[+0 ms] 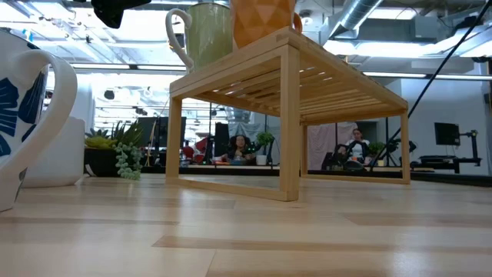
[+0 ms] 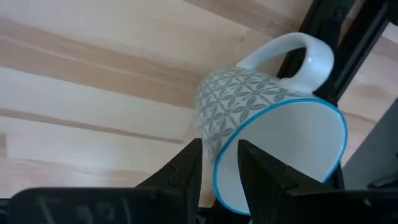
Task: Place coffee mugs
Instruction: Put the light blue mug on the shelf
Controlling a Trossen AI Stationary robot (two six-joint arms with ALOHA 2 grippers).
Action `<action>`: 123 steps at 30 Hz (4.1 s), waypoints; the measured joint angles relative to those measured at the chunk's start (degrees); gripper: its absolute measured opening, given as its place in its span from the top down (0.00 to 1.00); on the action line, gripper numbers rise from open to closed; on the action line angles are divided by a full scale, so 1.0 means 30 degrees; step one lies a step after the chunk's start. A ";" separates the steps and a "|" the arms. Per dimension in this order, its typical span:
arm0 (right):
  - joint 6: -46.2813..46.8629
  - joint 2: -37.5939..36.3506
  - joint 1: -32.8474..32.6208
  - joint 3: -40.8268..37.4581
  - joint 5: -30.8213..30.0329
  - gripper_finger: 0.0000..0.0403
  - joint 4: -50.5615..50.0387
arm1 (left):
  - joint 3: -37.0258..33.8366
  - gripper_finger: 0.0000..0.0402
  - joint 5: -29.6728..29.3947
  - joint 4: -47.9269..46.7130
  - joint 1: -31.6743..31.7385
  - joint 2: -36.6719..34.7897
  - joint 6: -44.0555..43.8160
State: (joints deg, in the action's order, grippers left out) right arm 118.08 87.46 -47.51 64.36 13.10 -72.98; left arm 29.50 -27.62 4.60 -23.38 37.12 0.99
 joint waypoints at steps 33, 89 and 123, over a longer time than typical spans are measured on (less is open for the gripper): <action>-0.0052 0.1887 0.0138 0.0000 -0.0449 0.74 -0.0084 | 0.0000 0.53 0.0007 -0.0007 0.0000 0.0000 -0.0058; -2.7394 0.5340 1.3019 1.8841 -0.7590 0.90 -0.5679 | 0.0000 0.53 0.0007 0.0073 0.0000 0.0000 -0.0029; -2.7065 0.5282 1.4032 1.7609 -0.7141 0.87 -0.5439 | 0.0000 0.53 0.0007 0.0073 0.0000 0.0000 -0.0058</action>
State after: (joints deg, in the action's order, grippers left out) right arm 36.89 103.31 -5.41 117.19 -8.33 -89.30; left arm 29.50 -27.59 4.82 -23.38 37.12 0.82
